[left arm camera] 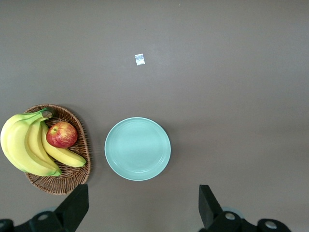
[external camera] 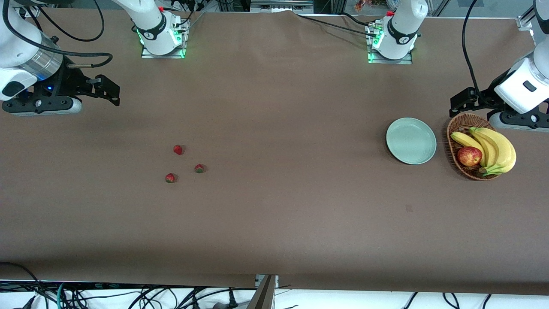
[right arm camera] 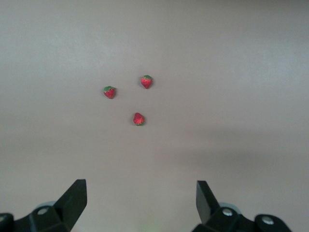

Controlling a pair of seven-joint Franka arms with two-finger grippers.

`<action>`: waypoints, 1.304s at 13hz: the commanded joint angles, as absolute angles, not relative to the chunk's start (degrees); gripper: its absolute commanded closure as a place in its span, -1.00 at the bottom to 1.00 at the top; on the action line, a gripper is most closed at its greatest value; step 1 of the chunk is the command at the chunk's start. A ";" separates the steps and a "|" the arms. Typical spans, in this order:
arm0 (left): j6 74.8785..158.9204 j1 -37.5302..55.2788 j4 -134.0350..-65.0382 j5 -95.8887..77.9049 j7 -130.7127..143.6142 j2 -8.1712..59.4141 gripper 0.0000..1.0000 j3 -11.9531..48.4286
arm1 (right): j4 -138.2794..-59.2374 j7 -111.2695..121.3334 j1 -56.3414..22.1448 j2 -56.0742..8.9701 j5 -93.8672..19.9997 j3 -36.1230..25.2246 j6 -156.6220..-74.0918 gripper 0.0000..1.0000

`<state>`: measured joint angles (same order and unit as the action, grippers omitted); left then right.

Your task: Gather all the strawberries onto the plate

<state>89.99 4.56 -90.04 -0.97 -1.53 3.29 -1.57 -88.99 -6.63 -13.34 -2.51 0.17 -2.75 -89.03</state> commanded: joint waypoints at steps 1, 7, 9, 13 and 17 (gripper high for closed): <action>89.82 4.92 -89.03 -1.14 -1.84 3.52 -1.00 -1.93 | -88.67 -7.20 -13.10 -2.64 -0.61 -2.64 -89.12 -0.99; 89.82 4.92 -88.95 -1.14 -1.93 3.69 -1.00 -1.85 | -88.24 -6.42 -13.18 -2.72 -0.62 -2.64 -89.56 -0.99; 89.74 4.92 -88.95 -1.14 -1.93 3.69 -1.00 -1.93 | -87.89 -6.24 -13.18 -2.81 -0.44 -2.64 -89.91 -0.99; 89.82 4.92 -88.95 -1.14 -2.02 3.78 -1.00 -1.85 | -87.80 -5.98 -13.18 -2.81 0.00 -2.64 -89.91 -0.99; 89.74 4.92 -88.95 -1.14 -1.93 3.78 -1.00 -1.85 | -87.71 -6.50 -13.01 -2.81 -0.26 -2.64 -89.83 -0.99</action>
<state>89.99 4.57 -90.04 -0.97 -1.53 3.32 -1.57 -88.97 -6.51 -13.34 -2.52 0.17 -2.75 -90.19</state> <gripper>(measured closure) 0.000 0.000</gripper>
